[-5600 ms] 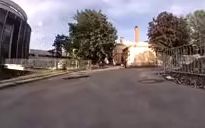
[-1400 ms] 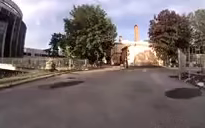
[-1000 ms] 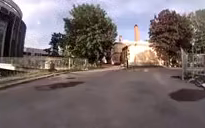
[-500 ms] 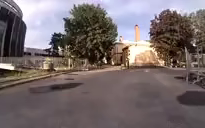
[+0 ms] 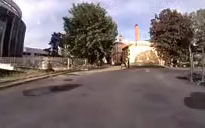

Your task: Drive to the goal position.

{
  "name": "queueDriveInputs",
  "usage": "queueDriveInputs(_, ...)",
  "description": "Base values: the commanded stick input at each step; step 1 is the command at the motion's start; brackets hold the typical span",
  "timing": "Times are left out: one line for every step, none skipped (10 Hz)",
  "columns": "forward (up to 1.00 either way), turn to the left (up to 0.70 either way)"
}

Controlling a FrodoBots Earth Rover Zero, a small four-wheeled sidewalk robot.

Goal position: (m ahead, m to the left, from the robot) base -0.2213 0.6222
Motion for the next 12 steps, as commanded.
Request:
queueDriveInputs(0.45, 0.00)
queueDriveInputs(0.45, 0.00)
queueDriveInputs(0.45, 0.00)
queueDriveInputs(0.45, -0.12)
queueDriveInputs(0.45, -0.21)
queueDriveInputs(0.45, 0.00)
queueDriveInputs(0.45, 0.00)
queueDriveInputs(0.45, 0.00)
queueDriveInputs(0.45, 0.00)
queueDriveInputs(0.45, 0.00)
queueDriveInputs(0.45, 0.00)
queueDriveInputs(0.45, 0.00)
